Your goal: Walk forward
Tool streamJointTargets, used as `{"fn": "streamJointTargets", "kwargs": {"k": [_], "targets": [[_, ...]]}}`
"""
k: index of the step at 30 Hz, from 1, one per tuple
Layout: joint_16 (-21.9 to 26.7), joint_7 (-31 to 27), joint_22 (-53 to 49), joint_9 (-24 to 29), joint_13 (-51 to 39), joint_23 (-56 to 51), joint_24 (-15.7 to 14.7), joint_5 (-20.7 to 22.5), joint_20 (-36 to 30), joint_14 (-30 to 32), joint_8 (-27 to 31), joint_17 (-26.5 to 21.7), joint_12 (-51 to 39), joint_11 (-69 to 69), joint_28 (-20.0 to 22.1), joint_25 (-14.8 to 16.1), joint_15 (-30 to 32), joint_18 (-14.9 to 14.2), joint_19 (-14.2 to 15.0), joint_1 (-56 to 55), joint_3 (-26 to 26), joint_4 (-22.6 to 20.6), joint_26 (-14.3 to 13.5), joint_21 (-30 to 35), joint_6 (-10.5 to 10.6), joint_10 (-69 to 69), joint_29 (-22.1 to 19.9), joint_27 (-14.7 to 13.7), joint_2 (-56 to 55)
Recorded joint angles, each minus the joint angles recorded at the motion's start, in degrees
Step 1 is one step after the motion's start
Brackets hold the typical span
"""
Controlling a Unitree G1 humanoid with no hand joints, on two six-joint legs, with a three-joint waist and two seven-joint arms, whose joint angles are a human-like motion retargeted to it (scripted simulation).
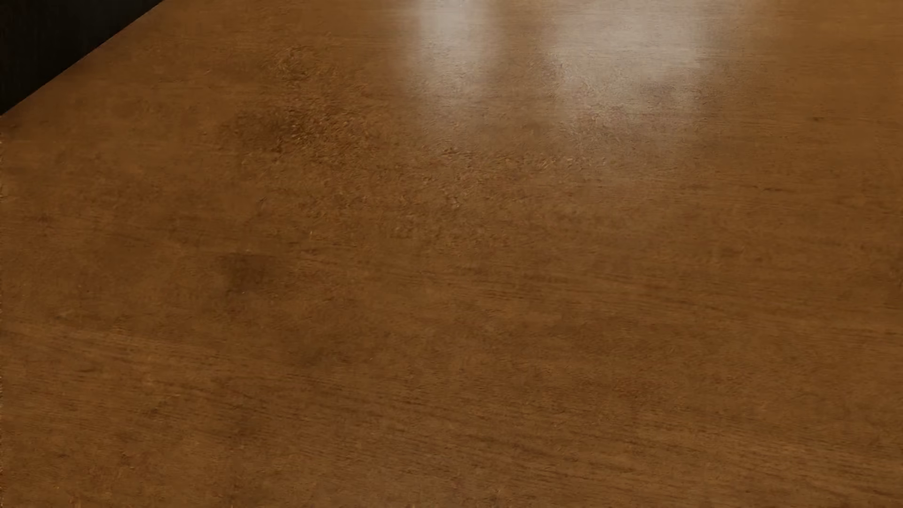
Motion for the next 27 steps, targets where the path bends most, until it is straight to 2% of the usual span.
{"fn": "streamJointTargets", "kwargs": {"k": [5,7,9,10,12,14,18,20,21,23,24,27], "targets": [[0.66,0.00,-1.90,0.08,1.31,2.69,0.00,1.23,1.96,-0.96,0.00,-0.40,1.96,-0.14,0.00,0.00,0.47,0.00,0.00,-3.99,0.91,0.22,0.00,1.52,0.07,6.19,0.00,0.00,-0.38],[0.99,0.00,-1.84,1.36,1.64,3.27,0.00,1.63,2.62,3.58,0.00,-0.47,2.48,0.61,0.00,0.00,0.45,0.00,0.00,-8.75,1.90,0.43,0.00,2.22,-0.06,15.46,0.00,0.00,0.47],[1.13,0.00,-1.28,2.87,1.79,2.90,0.00,1.84,3.19,10.45,0.00,-0.61,2.96,1.32,0.00,0.00,-0.26,0.00,0.00,-17.08,3.35,1.02,0.00,2.25,-0.08,30.68,0.00,0.00,1.65],[1.07,0.00,-1.05,3.52,1.77,2.54,0.00,2.01,3.47,11.36,0.00,-0.83,3.44,1.52,0.00,0.00,-0.79,0.00,0.00,-21.66,4.26,1.33,0.00,1.93,0.12,38.20,0.00,0.00,2.27],[0.70,0.00,-0.36,4.52,1.34,2.04,0.00,1.85,3.75,8.43,0.00,-1.36,5.28,1.70,0.00,0.00,-1.54,0.00,0.00,-28.37,6.67,1.94,0.00,1.18,0.35,44.56,0.00,0.00,3.55],[0.34,0.00,1.49,5.09,0.32,1.78,0.00,1.11,2.93,7.07,0.00,-1.54,7.59,1.71,0.00,0.00,-1.68,0.00,0.00,-31.32,8.46,2.09,0.00,0.04,-0.09,37.04,0.00,0.00,4.80],[-0.62,0.00,7.06,5.01,-0.98,-1.94,0.00,0.71,-3.07,7.24,0.00,-2.24,10.78,1.59,0.00,0.00,-1.58,0.00,0.00,-30.66,8.78,2.06,0.00,-2.09,-0.12,9.11,0.00,0.00,7.49],[-1.23,0.00,8.98,4.78,-0.94,-4.43,0.00,0.04,-5.34,7.28,0.00,-2.25,11.56,1.81,0.00,0.00,-1.40,0.00,0.00,-29.99,8.65,3.09,0.00,-3.47,-0.25,3.07,0.00,0.00,9.04],[-1.39,0.00,9.46,4.75,-0.67,-5.44,0.00,-0.68,-5.82,9.70,0.00,-1.91,11.59,2.03,0.00,0.00,-0.77,0.00,0.00,-30.09,8.37,3.38,0.00,-4.46,-0.84,3.43,0.00,0.00,9.88],[-1.27,0.00,9.72,4.58,0.81,-6.29,0.00,-2.57,-5.49,16.73,0.00,-0.57,10.48,2.87,0.00,0.00,2.87,0.00,0.00,-30.94,7.04,2.52,0.00,-6.54,-3.21,7.64,0.00,0.00,11.45],[-0.99,0.00,9.45,4.33,2.10,-5.84,0.00,-3.26,-4.95,17.42,0.00,0.08,9.36,4.11,0.00,0.00,6.36,0.00,0.00,-30.91,5.96,1.36,0.00,-6.75,-4.56,9.76,0.00,0.00,11.97],[0.53,0.00,6.38,3.60,5.90,-2.06,0.00,-3.97,-2.39,11.74,0.00,0.71,4.31,17.77,0.00,0.00,23.14,0.00,0.00,-25.25,3.78,-1.53,0.00,-1.76,-6.94,11.41,0.00,0.00,6.78]]}}
